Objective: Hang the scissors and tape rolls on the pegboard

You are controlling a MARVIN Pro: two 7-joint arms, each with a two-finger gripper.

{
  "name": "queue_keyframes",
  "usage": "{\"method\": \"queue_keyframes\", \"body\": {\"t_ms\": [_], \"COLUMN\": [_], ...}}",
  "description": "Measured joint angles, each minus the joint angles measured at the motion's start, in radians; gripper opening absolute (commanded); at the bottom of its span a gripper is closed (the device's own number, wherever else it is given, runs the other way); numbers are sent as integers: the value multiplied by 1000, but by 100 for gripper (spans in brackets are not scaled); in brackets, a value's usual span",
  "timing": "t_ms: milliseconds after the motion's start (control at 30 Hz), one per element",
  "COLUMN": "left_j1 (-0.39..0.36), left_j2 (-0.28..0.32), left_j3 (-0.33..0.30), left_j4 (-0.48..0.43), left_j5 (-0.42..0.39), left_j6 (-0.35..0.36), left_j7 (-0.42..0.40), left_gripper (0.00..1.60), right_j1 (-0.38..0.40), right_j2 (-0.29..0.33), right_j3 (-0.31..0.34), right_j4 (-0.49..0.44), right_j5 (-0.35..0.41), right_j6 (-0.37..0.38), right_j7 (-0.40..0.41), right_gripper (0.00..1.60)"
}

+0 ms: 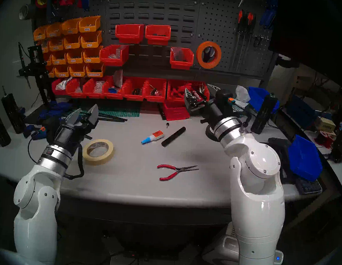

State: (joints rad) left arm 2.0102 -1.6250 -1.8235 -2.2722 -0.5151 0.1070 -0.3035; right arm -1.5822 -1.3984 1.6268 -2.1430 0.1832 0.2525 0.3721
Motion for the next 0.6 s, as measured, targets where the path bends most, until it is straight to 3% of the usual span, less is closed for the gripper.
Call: {"method": "queue_keyframes", "body": {"t_ms": [600], "left_j1": [1], "left_j2": [3], "left_j3": [0], "left_j4": [-1], "left_j5": [-3], "left_j6": [1], "left_j7": [1], "left_gripper": [160], "right_j1": [0], "right_j2": [-13], "right_j3": [0], "right_j4": [-14], "right_j5": [-13], "right_j6": [16], "right_j7": [-9], "right_gripper": [160]}}
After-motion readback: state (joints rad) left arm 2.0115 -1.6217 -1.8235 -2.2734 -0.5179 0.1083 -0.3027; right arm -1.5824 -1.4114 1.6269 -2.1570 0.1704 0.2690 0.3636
